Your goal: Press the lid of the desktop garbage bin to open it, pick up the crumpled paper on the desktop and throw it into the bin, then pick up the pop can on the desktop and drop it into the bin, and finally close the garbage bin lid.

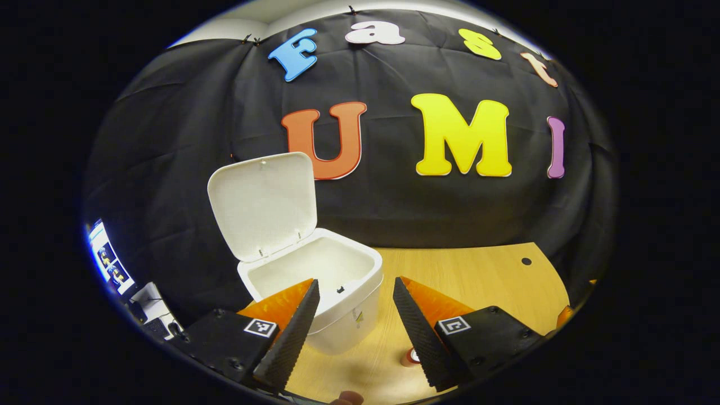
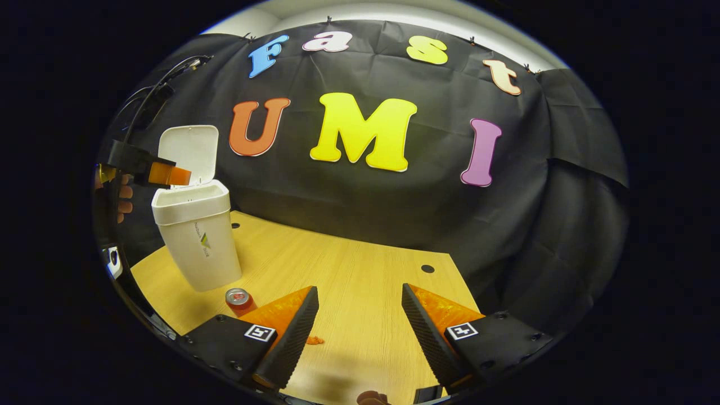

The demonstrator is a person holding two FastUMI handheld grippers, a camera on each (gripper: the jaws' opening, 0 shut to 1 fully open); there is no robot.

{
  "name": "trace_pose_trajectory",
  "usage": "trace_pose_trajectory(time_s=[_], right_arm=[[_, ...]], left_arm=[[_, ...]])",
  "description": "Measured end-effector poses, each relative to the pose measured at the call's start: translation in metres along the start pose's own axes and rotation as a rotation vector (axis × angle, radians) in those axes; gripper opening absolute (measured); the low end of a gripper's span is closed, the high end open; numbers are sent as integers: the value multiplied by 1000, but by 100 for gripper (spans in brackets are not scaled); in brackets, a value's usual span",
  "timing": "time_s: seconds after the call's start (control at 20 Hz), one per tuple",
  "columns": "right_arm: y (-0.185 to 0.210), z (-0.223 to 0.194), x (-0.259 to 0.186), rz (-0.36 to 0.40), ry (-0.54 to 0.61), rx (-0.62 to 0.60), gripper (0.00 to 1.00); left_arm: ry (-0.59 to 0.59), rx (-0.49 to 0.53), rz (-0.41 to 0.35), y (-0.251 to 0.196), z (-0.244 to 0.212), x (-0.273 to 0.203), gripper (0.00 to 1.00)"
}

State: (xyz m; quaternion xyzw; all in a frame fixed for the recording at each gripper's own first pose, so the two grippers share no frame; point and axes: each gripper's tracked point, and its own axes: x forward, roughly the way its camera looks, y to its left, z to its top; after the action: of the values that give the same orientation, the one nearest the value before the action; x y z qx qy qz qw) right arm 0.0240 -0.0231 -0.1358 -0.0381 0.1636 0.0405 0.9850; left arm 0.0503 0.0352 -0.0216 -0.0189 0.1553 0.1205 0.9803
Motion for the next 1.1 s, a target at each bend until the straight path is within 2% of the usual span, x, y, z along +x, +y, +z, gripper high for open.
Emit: trace_pose_trajectory(time_s=[0.2,0.45,0.8,1.1], right_arm=[[20,-15,6,28,38,-8,94],[44,-35,19,63,90,-27,94],[74,-92,43,130,269,5,94],[86,-147,77,138,436,-10,94]], left_arm=[[21,-26,-96,-19,-27,-5,90],[90,22,-187,-34,-67,-8,90],[208,101,-256,-38,-129,-7,92],[315,151,-289,-42,-176,-8,93]])
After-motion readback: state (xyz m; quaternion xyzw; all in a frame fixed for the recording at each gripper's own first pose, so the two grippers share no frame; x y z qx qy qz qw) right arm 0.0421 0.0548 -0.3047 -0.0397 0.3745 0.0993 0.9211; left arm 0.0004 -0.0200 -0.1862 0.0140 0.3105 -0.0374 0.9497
